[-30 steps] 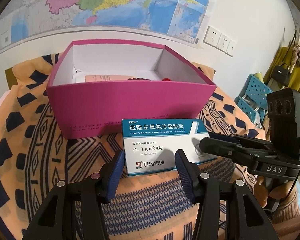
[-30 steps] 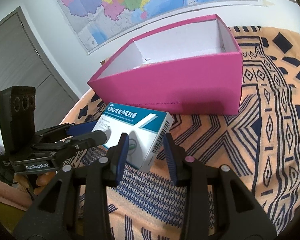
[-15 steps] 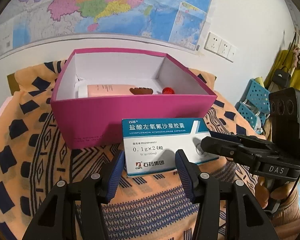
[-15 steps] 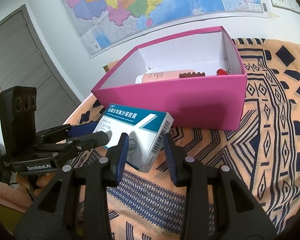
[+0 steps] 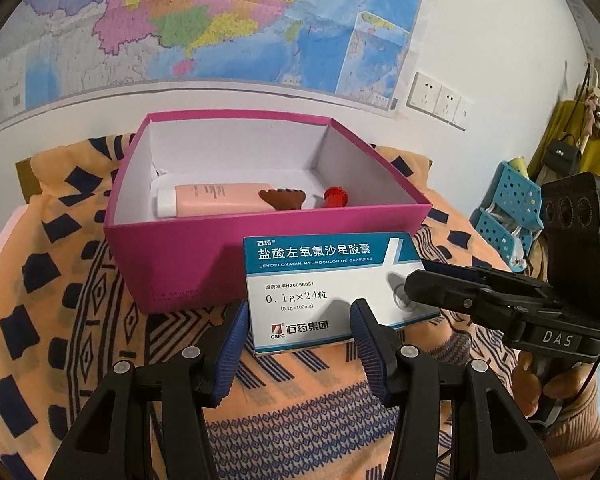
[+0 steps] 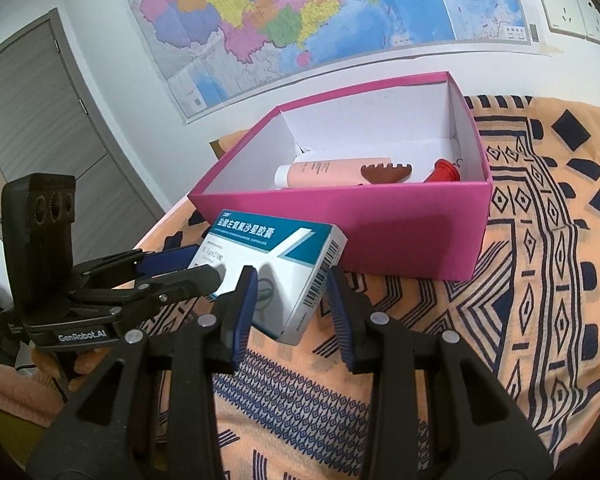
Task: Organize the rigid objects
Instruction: 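Lift the medicine box with the right gripper and carry it over the magenta box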
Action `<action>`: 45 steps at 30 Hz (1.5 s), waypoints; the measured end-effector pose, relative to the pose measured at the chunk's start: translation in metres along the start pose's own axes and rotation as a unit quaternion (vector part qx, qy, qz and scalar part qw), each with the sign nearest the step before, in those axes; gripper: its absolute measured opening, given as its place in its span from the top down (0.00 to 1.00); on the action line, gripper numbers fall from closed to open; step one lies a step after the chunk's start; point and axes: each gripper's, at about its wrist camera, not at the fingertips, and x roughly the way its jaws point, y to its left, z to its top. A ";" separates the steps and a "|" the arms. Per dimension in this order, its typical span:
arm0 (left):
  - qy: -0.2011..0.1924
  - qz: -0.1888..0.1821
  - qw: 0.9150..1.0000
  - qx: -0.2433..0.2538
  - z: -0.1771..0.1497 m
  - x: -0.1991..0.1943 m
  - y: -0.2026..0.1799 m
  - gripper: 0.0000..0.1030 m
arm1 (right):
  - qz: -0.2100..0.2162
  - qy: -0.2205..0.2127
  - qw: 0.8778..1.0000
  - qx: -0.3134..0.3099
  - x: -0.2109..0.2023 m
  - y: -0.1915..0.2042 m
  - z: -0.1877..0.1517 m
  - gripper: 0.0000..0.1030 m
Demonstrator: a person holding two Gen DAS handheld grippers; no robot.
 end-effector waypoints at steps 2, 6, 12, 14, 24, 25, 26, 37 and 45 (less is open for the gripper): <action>-0.002 0.001 1.000 0.001 0.001 -0.001 0.000 0.49 | 0.000 -0.002 1.000 -0.001 -0.001 0.000 0.002 0.62; -0.005 0.000 1.000 0.002 0.002 -0.002 0.000 0.49 | 0.000 -0.005 1.000 -0.003 -0.002 0.000 0.004 0.62; -0.012 0.003 1.000 0.006 0.006 -0.003 0.000 0.49 | -0.001 -0.010 1.000 -0.008 -0.003 0.001 0.008 0.62; -0.015 0.003 1.000 0.006 0.008 -0.004 0.000 0.49 | -0.001 -0.012 1.000 -0.010 -0.004 0.002 0.010 0.62; -0.022 0.001 1.000 0.007 0.013 -0.005 0.000 0.49 | -0.002 -0.020 1.000 -0.015 -0.006 0.001 0.014 0.62; -0.023 0.000 1.000 0.007 0.013 -0.005 0.000 0.49 | -0.003 -0.021 1.000 -0.015 -0.006 0.001 0.015 0.62; -0.023 0.001 1.000 0.007 0.014 -0.005 0.000 0.49 | -0.003 -0.022 1.000 -0.016 -0.006 0.001 0.015 0.62; -0.030 0.003 0.999 0.010 0.020 -0.004 -0.001 0.49 | -0.002 -0.029 0.999 -0.023 -0.007 -0.002 0.024 0.62; -0.035 0.003 0.999 0.013 0.025 -0.004 -0.001 0.49 | -0.002 -0.033 0.999 -0.026 -0.007 -0.004 0.029 0.62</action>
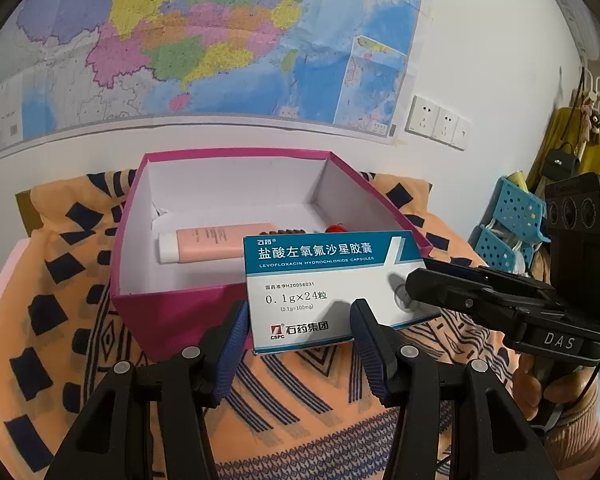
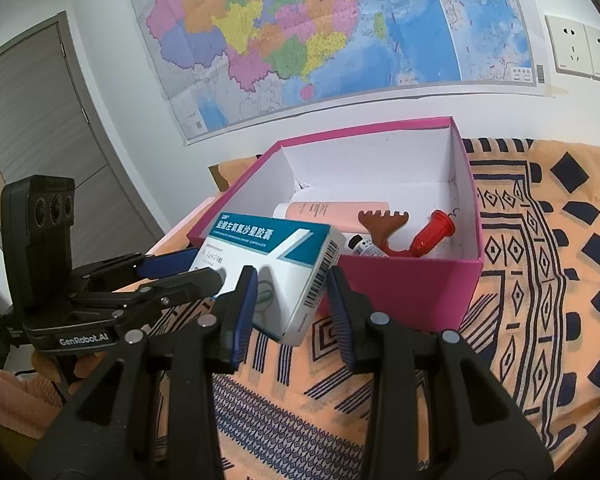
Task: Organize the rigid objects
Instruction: 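Lift the medicine box with the right gripper and carry it over the magenta box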
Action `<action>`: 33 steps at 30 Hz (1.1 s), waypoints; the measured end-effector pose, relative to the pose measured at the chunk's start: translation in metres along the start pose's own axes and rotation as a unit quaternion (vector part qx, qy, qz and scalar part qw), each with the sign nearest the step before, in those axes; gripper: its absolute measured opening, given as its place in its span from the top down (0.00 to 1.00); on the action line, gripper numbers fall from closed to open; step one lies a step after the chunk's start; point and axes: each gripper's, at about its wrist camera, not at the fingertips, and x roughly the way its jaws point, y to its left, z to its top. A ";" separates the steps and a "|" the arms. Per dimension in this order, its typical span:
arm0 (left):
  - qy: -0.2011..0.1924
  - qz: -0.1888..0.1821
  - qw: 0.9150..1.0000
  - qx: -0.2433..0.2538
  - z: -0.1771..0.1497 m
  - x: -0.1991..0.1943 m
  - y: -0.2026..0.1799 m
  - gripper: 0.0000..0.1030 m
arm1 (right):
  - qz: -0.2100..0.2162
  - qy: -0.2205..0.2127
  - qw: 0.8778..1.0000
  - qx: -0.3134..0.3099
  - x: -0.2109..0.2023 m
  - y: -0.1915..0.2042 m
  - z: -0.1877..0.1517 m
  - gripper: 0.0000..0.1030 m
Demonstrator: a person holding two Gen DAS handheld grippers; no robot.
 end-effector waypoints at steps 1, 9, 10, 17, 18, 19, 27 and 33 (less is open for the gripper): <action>0.000 0.000 1.000 -0.001 0.001 0.000 0.000 0.49 | 0.000 0.000 1.000 0.000 0.000 0.000 0.000 0.62; -0.004 0.002 1.000 0.000 0.004 0.002 0.000 0.49 | 0.001 -0.002 1.000 -0.004 0.001 -0.002 0.004 0.62; -0.004 0.002 1.000 0.000 0.004 0.002 0.000 0.49 | 0.001 -0.002 1.000 -0.004 0.001 -0.002 0.005 0.62; -0.005 0.003 1.000 0.002 0.007 0.005 0.000 0.49 | -0.001 -0.006 1.000 -0.007 0.001 -0.004 0.009 0.62; -0.005 0.004 1.000 0.002 0.008 0.005 0.000 0.49 | -0.001 -0.007 1.000 -0.006 0.001 -0.004 0.009 0.62; -0.005 0.004 1.000 0.002 0.008 0.006 0.000 0.49 | -0.001 -0.008 1.000 -0.006 0.001 -0.004 0.010 0.62; -0.009 0.006 1.000 0.001 0.015 0.010 0.002 0.49 | 0.001 -0.013 1.000 -0.004 0.003 -0.007 0.014 0.62; -0.008 0.009 1.000 -0.001 0.019 0.014 0.004 0.49 | 0.002 -0.015 1.000 -0.002 0.006 -0.010 0.018 0.62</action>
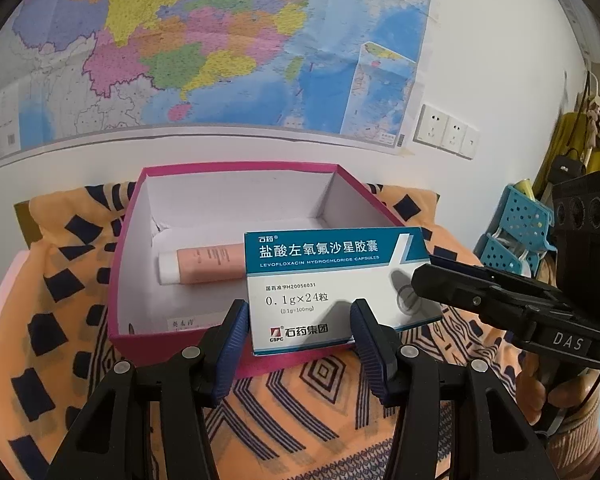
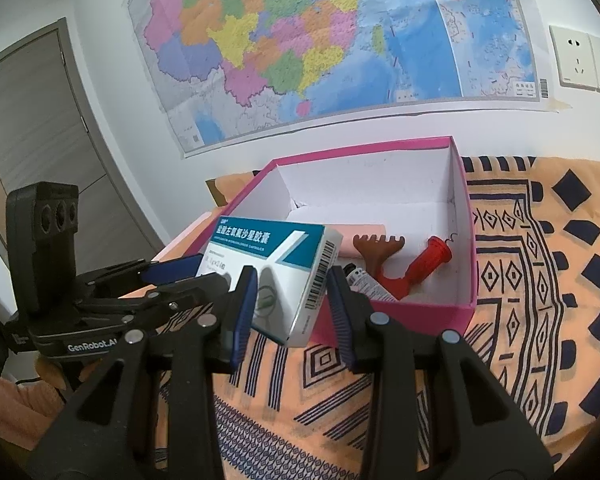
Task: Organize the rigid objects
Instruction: 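Lift the medicine box with the right gripper and carry it over the magenta box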
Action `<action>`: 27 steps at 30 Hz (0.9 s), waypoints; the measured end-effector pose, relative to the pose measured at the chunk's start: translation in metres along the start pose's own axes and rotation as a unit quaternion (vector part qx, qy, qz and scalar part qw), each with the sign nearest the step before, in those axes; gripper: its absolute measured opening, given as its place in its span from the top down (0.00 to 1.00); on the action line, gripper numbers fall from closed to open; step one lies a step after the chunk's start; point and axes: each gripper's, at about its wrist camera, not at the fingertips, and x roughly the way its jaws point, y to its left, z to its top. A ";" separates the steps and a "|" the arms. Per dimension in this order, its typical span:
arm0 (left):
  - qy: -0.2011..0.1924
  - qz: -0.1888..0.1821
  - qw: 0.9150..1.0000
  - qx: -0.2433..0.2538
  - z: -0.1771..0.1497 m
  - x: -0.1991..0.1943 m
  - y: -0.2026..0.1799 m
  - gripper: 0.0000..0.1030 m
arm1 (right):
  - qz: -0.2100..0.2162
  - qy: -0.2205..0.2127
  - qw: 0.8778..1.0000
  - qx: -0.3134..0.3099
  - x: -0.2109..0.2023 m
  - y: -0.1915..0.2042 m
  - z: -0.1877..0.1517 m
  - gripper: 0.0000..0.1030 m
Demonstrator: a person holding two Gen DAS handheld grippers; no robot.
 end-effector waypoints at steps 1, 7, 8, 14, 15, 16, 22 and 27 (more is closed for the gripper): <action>0.000 0.000 1.000 0.000 0.001 0.001 0.000 0.49 | 0.000 -0.001 1.000 -0.001 0.000 0.000 0.001 0.62; 0.000 0.003 1.000 0.001 0.003 0.003 0.002 0.49 | -0.001 -0.004 1.000 -0.001 0.002 0.000 0.005 0.62; 0.000 0.003 1.000 0.000 0.004 0.004 0.002 0.49 | -0.001 -0.004 1.000 -0.002 0.002 -0.001 0.005 0.62; 0.001 0.004 1.000 0.002 0.007 0.007 0.002 0.49 | -0.002 -0.004 1.000 0.001 0.004 -0.003 0.008 0.62; 0.001 0.005 1.000 0.002 0.008 0.008 0.002 0.49 | -0.002 -0.004 1.000 0.001 0.004 -0.003 0.008 0.62; 0.001 0.005 1.000 0.002 0.009 0.009 0.002 0.49 | -0.002 -0.004 1.000 0.002 0.004 -0.003 0.009 0.62; 0.001 0.007 1.000 0.001 0.014 0.013 0.004 0.49 | 0.003 -0.005 1.000 0.016 0.007 -0.011 0.013 0.62; 0.006 0.010 1.000 0.003 0.016 0.019 0.005 0.49 | 0.001 -0.002 1.000 0.018 0.011 -0.013 0.014 0.62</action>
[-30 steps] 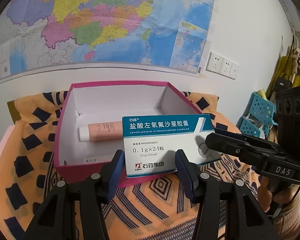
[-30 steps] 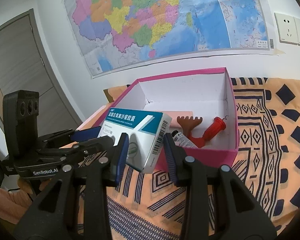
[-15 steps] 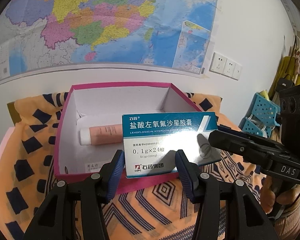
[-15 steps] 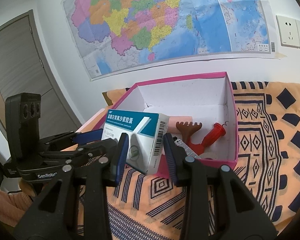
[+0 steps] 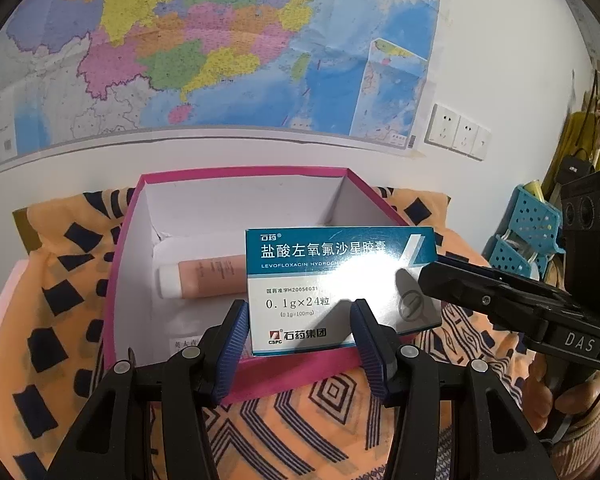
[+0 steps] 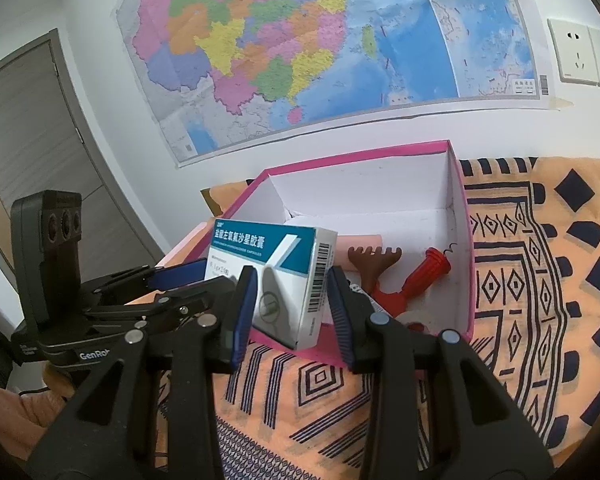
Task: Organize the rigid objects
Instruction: 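Lift the medicine box with the right gripper and carry it over the magenta box, then lower the medicine box into the magenta box and open the right gripper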
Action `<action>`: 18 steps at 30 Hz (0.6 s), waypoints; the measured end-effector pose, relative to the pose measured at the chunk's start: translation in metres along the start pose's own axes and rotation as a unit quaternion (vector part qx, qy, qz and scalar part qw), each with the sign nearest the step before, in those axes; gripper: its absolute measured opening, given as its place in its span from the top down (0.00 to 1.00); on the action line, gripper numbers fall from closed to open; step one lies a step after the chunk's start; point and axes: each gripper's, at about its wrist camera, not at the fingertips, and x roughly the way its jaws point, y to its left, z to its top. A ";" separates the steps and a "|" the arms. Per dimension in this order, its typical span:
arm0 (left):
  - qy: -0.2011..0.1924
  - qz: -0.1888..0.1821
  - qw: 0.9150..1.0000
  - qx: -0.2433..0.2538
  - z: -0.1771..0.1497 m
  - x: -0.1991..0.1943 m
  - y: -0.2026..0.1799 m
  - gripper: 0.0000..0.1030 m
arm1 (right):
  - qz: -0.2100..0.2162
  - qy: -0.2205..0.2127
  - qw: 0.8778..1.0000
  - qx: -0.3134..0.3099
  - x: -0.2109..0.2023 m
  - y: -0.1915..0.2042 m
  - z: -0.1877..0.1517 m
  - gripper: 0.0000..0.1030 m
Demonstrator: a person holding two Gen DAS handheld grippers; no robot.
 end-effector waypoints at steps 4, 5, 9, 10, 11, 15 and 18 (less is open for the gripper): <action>0.003 0.001 1.000 0.000 0.002 0.003 0.001 0.49 | -0.001 0.001 1.000 0.003 0.003 -0.003 0.001 0.62; 0.004 0.001 1.000 -0.001 0.003 0.004 0.001 0.49 | 0.000 0.002 1.000 0.005 0.004 -0.003 0.002 0.62; 0.006 0.001 1.000 -0.002 0.004 0.008 0.003 0.49 | 0.001 0.004 1.000 0.012 0.007 -0.006 0.002 0.62; 0.006 0.002 1.000 -0.002 0.004 0.008 0.003 0.49 | 0.001 0.004 1.000 0.013 0.007 -0.006 0.002 0.62; 0.007 0.002 1.000 -0.002 0.005 0.009 0.003 0.49 | 0.000 0.004 1.000 0.013 0.008 -0.007 0.003 0.62; 0.009 0.004 1.000 -0.003 0.007 0.012 0.004 0.49 | -0.001 0.005 1.000 0.014 0.010 -0.008 0.003 0.62; 0.011 0.003 1.000 -0.005 0.009 0.015 0.006 0.49 | -0.003 0.007 1.000 0.015 0.013 -0.010 0.004 0.62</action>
